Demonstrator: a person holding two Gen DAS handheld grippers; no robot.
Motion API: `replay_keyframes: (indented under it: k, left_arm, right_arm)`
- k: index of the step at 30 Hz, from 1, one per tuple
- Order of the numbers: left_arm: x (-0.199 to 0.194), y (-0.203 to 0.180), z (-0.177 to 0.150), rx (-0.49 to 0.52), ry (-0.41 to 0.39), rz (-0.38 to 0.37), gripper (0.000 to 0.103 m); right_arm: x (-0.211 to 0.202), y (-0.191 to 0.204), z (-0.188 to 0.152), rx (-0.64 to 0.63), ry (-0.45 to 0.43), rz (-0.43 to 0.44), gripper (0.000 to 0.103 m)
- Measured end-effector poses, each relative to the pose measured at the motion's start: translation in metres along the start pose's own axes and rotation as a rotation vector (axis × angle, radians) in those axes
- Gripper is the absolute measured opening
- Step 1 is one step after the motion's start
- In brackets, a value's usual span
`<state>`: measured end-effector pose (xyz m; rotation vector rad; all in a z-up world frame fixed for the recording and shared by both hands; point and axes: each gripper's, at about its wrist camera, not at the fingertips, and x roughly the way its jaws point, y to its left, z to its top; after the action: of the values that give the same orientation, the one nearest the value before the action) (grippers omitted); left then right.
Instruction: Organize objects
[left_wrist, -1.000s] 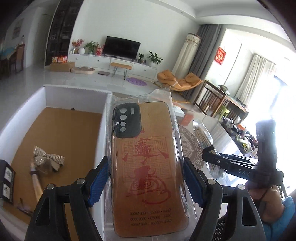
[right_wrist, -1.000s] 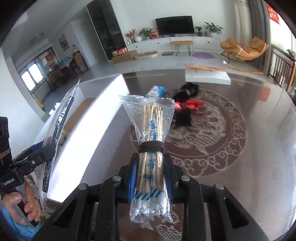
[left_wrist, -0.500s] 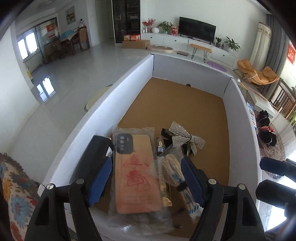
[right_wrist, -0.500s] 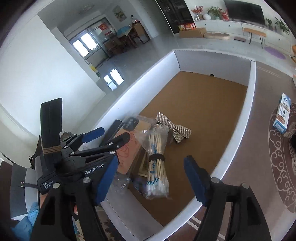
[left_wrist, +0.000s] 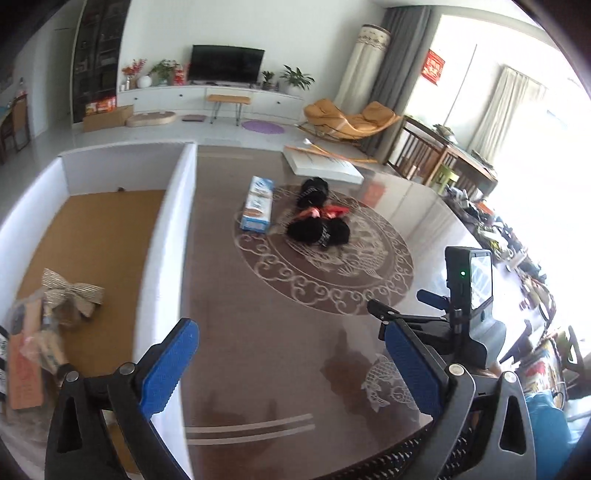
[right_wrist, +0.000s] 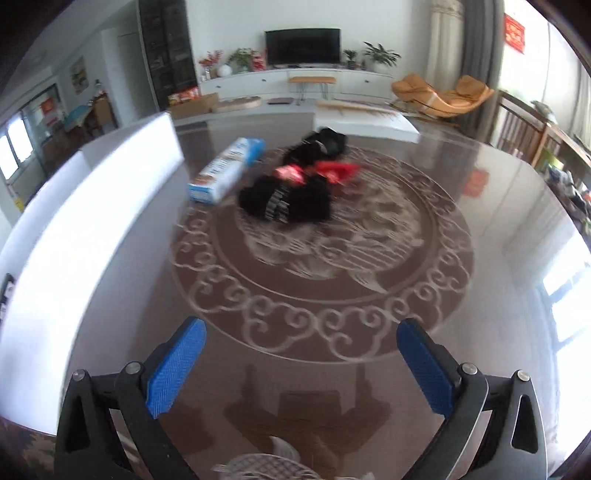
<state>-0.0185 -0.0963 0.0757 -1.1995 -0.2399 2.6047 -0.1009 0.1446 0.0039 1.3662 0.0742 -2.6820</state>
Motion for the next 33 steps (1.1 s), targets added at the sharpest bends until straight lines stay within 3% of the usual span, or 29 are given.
replay_keyframes:
  k: [4,10,20,33]
  left_arm:
    - [0.07,-0.018,-0.012,0.015,0.077,0.056,0.103]
    - [0.136,-0.014,-0.008,0.009,0.091,0.177,0.103]
    - [0.172,-0.013,-0.002,0.087,0.109,0.266,0.103]
    - [0.172,-0.014,-0.004,0.093,0.099,0.265,0.103]
  right_arm:
    - [0.015,-0.06,-0.021,0.092,0.014,-0.082,0.103]
    - [0.015,-0.07,-0.024,0.125,0.006,-0.133,0.103]
    - [0.014,-0.068,-0.028,0.139,0.01,-0.134,0.103]
    - [0.014,-0.069,-0.028,0.14,0.01,-0.133,0.103]
